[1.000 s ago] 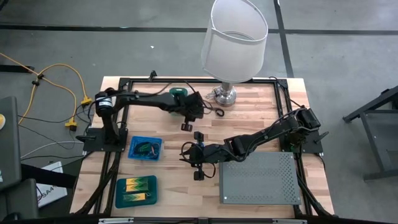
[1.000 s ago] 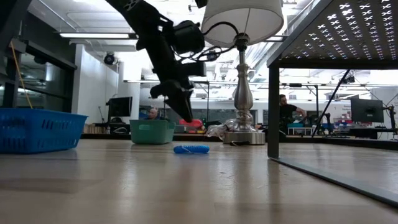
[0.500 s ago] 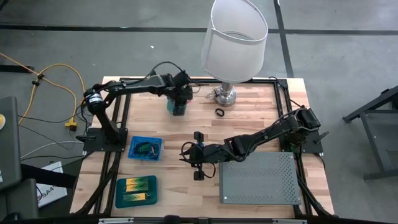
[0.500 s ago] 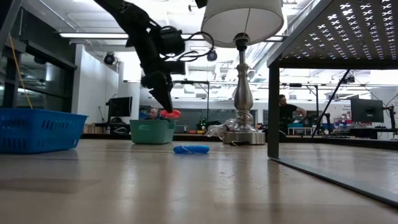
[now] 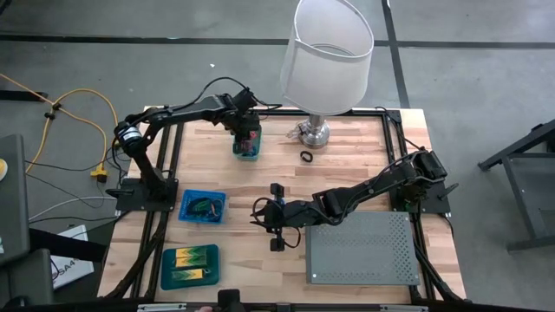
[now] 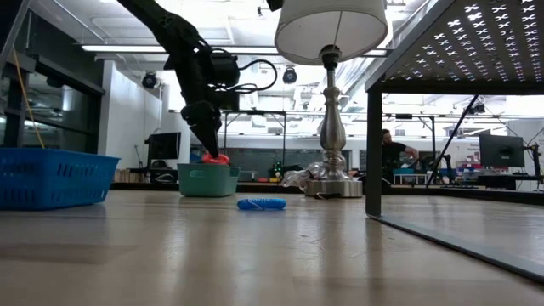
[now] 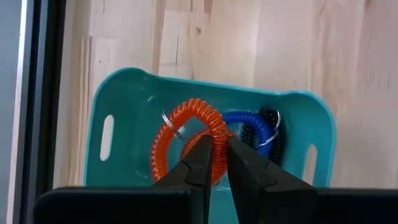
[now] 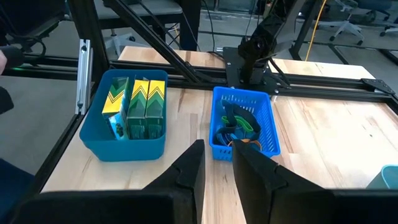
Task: Pick & Place Office Desk Supplies
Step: Put the orange spring rubberband into the green bin, then put the blue spring rubberband into the green bin
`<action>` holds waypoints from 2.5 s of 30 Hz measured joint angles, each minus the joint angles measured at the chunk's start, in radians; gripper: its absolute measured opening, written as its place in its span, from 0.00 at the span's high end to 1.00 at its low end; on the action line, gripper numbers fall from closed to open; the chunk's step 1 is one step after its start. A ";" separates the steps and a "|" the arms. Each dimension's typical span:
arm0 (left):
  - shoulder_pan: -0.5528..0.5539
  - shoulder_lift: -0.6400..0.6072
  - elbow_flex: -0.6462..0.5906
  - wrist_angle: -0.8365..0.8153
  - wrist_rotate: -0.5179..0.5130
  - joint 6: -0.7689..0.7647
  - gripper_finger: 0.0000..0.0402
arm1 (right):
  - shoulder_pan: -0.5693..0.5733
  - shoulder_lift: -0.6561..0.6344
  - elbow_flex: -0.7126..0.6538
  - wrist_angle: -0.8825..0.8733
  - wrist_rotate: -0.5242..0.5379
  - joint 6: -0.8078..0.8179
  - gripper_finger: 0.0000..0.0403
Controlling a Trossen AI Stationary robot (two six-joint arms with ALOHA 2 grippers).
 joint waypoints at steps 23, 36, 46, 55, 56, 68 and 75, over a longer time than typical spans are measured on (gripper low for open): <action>-0.005 0.002 -0.018 -0.012 0.011 0.003 0.80 | 0.000 0.000 0.000 -0.001 0.000 0.000 0.83; -0.018 -0.001 -0.018 -0.003 0.145 0.046 0.79 | 0.000 0.000 0.000 -0.001 0.000 0.000 0.83; -0.160 -0.005 -0.018 0.023 0.187 0.077 0.79 | 0.000 0.000 0.000 -0.002 0.000 0.000 0.83; -0.320 -0.005 -0.018 0.065 0.169 -0.037 0.79 | 0.000 0.000 0.000 -0.002 0.000 0.000 0.83; -0.338 -0.005 -0.018 0.069 0.156 -0.057 0.79 | 0.000 0.000 0.000 -0.002 0.000 0.000 0.83; -0.481 0.003 -0.018 0.096 0.029 -0.267 0.79 | 0.000 0.000 0.000 -0.002 -0.004 0.000 0.83; -0.450 0.003 -0.095 0.200 0.260 -0.177 0.79 | 0.000 0.000 0.000 -0.002 -0.072 0.000 0.83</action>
